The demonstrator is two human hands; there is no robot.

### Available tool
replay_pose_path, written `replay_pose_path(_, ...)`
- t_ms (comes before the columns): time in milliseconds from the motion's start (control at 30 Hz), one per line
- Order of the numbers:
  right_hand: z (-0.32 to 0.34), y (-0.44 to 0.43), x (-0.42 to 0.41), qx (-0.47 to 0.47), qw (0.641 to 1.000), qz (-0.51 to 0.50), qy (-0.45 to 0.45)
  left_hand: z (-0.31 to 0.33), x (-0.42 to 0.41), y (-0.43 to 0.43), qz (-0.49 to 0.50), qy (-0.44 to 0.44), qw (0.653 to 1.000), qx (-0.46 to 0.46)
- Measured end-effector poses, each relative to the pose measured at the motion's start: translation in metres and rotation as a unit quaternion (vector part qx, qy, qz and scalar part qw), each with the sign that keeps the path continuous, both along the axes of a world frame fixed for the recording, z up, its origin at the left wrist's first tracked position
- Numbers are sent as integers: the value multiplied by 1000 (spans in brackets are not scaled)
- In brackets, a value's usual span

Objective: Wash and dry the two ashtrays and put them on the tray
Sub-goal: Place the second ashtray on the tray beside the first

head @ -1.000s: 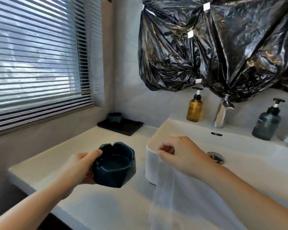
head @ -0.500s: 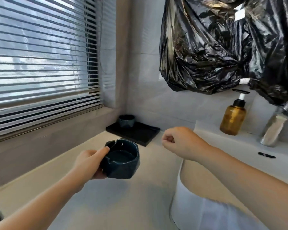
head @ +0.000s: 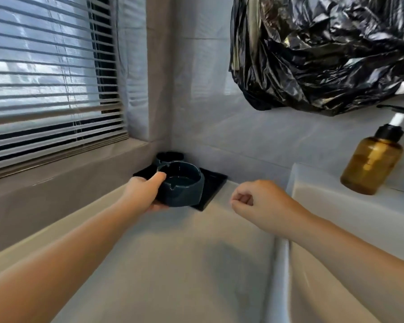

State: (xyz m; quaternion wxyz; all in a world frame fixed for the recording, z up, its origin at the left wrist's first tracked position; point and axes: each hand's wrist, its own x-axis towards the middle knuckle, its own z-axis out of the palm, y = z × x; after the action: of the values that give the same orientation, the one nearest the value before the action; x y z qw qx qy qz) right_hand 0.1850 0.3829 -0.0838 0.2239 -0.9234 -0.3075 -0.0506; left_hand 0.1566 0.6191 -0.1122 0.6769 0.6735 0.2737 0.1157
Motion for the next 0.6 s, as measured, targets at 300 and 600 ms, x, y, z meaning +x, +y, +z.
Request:
replay_pose_path(300, -11, 9, 25, -17, 1000, -22, -14, -12, 89, -3, -1, -14, 999, -46)
replay_pose_path(600, -13, 9, 25, -74, 996, -23, -51, -37, 120, -4, -1, 5, 999, -32)
